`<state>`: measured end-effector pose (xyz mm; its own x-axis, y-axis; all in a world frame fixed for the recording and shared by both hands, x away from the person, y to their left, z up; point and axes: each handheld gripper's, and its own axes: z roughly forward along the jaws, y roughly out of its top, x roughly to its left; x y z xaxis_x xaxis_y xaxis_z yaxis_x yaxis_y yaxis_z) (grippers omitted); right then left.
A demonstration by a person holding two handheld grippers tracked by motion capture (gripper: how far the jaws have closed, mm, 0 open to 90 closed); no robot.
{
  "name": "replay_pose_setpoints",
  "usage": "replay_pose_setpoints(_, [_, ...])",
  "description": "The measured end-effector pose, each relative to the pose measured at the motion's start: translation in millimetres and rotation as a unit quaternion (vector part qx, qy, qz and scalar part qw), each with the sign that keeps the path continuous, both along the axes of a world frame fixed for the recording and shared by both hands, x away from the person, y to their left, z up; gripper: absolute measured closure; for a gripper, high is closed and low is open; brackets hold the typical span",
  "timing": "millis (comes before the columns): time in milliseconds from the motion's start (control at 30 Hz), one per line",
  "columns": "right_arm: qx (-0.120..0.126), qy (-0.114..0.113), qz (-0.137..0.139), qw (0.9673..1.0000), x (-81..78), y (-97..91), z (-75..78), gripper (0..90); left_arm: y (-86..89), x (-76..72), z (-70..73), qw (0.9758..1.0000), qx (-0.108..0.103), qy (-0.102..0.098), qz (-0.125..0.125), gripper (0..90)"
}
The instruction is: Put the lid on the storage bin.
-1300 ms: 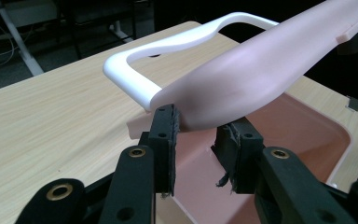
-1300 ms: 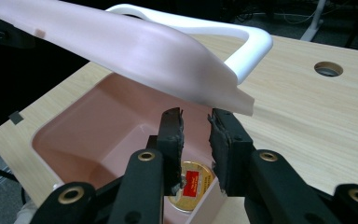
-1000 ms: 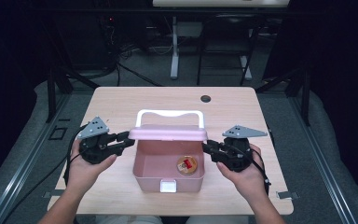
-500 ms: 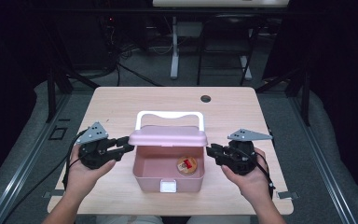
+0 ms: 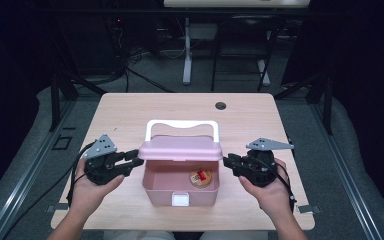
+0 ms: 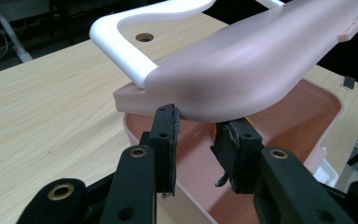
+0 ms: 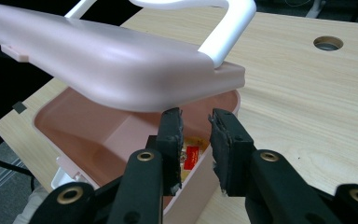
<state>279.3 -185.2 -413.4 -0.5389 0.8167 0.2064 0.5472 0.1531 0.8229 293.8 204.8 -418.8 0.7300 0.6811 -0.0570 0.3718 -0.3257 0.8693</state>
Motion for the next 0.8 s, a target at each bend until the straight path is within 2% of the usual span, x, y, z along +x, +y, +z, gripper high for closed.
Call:
replay_pose_setpoints(267, [-0.009,0.007,0.001,0.9999,0.2,1.5,-0.5,73.0,2.4,-5.2,-5.1,1.0,-0.007,0.0,-0.001,70.0])
replay_pose_setpoints(400, [-0.016,0.014,0.003,0.9998,-2.9,1.5,-3.7,73.0,2.6,-7.9,-8.6,1.0,-0.004,0.003,-0.003,70.0])
replay_pose_setpoints(800, [-0.013,0.029,-0.007,0.9995,-3.7,-5.6,-16.4,73.0,1.7,-16.3,-31.4,0.9989,0.012,0.039,-0.024,71.1])
